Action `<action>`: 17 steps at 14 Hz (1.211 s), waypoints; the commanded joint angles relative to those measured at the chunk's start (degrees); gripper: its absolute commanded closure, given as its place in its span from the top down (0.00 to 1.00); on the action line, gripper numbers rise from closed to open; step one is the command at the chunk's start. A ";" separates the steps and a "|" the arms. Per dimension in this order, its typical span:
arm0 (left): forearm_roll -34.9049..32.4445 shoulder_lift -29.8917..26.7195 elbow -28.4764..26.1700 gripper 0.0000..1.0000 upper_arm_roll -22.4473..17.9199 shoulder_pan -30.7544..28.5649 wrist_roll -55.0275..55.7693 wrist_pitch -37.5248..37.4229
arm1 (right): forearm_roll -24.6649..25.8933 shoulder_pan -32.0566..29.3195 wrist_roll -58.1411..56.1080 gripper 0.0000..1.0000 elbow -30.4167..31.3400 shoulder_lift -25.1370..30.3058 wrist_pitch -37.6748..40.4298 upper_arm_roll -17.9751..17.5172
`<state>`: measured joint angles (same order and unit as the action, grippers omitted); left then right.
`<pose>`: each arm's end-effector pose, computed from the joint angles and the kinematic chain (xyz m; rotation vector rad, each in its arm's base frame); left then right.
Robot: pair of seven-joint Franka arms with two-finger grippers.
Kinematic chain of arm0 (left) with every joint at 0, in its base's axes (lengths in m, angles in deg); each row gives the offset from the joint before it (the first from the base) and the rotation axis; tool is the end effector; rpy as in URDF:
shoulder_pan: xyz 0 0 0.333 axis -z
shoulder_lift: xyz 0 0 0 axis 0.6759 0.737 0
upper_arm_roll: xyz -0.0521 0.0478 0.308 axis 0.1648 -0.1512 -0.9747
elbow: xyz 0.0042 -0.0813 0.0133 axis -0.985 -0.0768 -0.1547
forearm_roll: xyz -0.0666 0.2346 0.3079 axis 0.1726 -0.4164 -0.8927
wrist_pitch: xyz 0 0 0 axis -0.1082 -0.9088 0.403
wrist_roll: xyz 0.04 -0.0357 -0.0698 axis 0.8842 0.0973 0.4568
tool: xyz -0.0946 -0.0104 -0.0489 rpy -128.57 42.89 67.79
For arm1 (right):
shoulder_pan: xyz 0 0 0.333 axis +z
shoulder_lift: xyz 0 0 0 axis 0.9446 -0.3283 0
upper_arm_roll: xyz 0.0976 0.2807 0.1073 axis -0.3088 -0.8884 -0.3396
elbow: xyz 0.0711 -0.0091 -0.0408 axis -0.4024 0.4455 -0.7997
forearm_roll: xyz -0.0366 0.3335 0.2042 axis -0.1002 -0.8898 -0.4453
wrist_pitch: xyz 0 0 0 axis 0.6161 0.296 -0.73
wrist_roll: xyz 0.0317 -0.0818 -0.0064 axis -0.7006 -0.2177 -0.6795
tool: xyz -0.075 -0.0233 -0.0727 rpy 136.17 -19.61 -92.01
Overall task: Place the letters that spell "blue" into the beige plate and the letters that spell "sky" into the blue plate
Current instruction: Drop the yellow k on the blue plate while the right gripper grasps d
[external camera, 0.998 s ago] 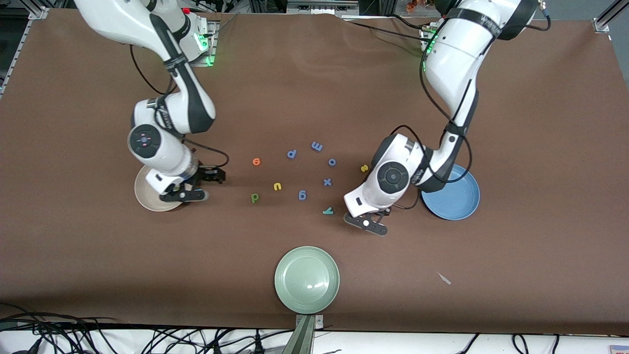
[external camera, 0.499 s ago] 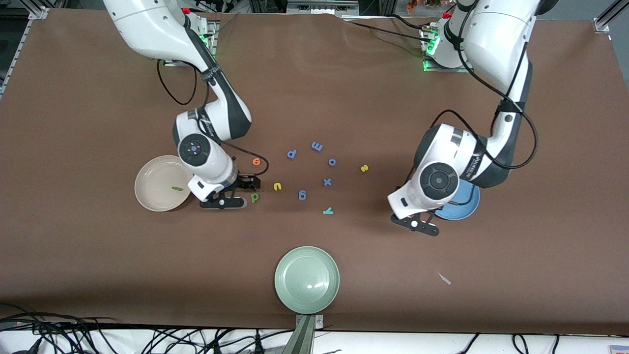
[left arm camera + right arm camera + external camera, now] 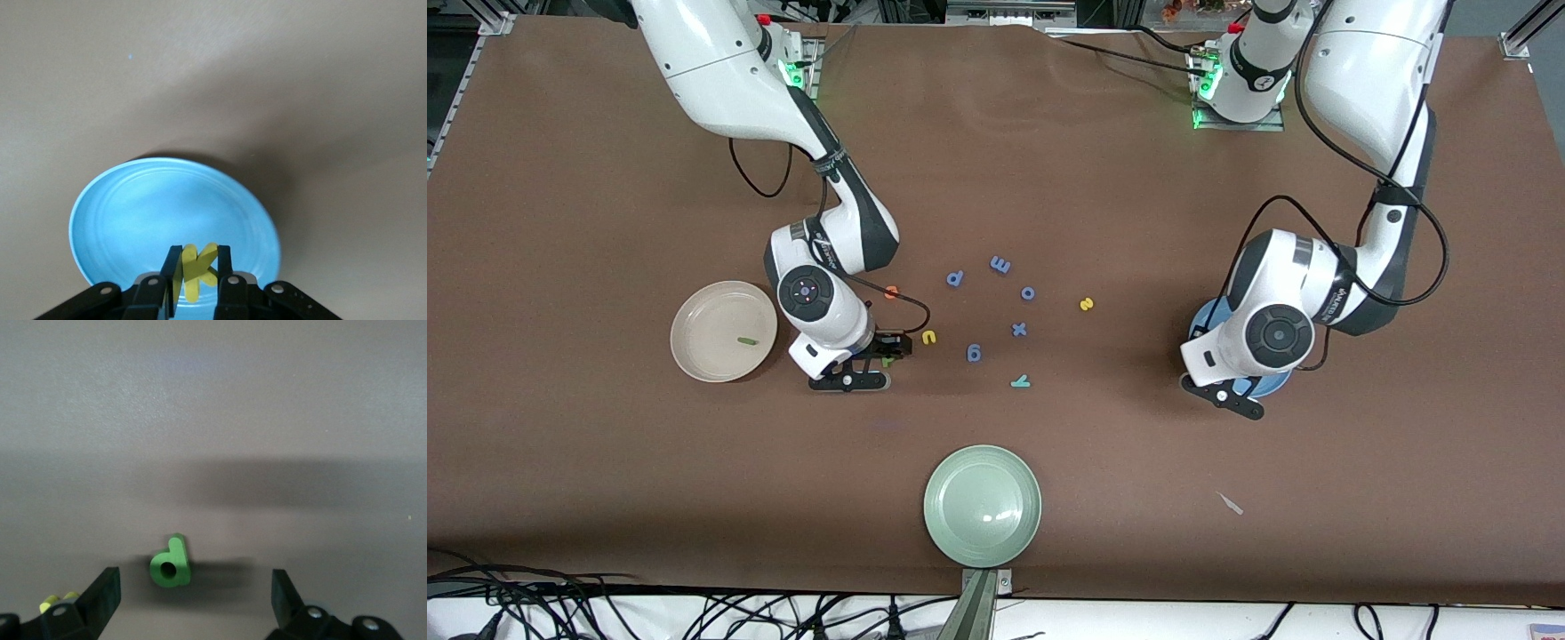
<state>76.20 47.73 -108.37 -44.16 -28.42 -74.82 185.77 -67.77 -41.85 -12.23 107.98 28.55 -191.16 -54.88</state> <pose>0.6460 -0.1496 0.2539 -2.9210 0.6529 0.3647 0.6145 0.3009 0.1878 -3.1163 -0.0456 0.0274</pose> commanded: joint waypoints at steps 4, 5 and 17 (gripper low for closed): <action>-1.71 -4.75 -14.28 0.38 0.76 -2.94 -2.75 13.49 | -0.06 0.54 0.72 1.00 -1.47 -2.52 -3.38 -0.01; -1.80 -4.75 -14.55 0.72 0.76 -3.02 -2.83 14.11 | -0.06 0.72 0.73 0.98 -1.47 -2.61 -3.38 -0.02; 5.48 -6.33 -5.50 1.00 3.57 -2.15 -2.31 10.08 | -0.58 -0.42 -0.85 0.00 -3.57 -1.56 0.99 0.33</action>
<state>78.62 41.65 -115.54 -40.80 -30.45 -76.92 197.30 -67.82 -41.54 -12.18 106.87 27.02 -193.66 -54.69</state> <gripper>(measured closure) 0.000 0.722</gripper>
